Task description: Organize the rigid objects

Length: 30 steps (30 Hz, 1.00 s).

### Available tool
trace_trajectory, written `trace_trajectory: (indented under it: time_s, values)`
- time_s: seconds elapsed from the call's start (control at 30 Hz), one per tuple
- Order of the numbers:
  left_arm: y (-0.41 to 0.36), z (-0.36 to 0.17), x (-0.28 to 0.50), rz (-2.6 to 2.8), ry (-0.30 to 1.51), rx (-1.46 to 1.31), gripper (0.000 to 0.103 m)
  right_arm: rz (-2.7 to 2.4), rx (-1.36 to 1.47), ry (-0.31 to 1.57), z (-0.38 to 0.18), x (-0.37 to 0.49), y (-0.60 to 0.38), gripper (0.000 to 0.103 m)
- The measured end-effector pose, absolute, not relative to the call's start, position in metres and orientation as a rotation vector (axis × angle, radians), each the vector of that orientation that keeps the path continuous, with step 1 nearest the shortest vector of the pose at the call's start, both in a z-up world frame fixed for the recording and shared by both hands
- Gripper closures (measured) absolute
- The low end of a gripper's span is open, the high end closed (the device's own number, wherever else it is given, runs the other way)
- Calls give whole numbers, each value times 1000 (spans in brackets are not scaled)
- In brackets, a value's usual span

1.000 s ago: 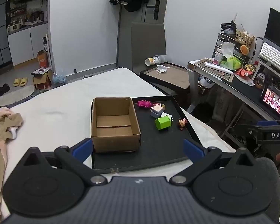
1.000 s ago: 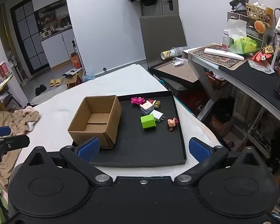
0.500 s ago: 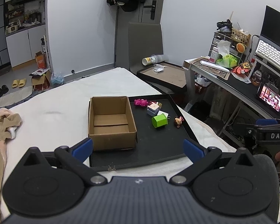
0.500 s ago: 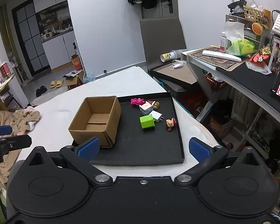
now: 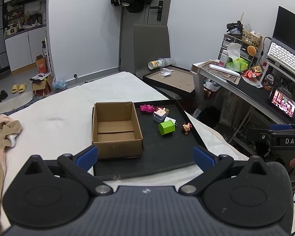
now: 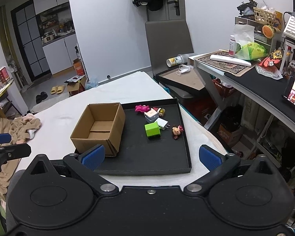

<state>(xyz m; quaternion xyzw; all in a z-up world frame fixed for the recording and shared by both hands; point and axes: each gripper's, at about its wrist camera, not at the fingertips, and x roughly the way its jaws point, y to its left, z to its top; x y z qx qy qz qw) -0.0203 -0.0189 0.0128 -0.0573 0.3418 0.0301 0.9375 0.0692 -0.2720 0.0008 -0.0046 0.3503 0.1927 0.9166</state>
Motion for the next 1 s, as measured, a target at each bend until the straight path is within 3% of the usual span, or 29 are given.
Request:
trace_trajectory:
  time_s: [1.0]
  values:
    - [-13,9,-19,63,697,-133,1,380,-3,733,-3,69,-275,0]
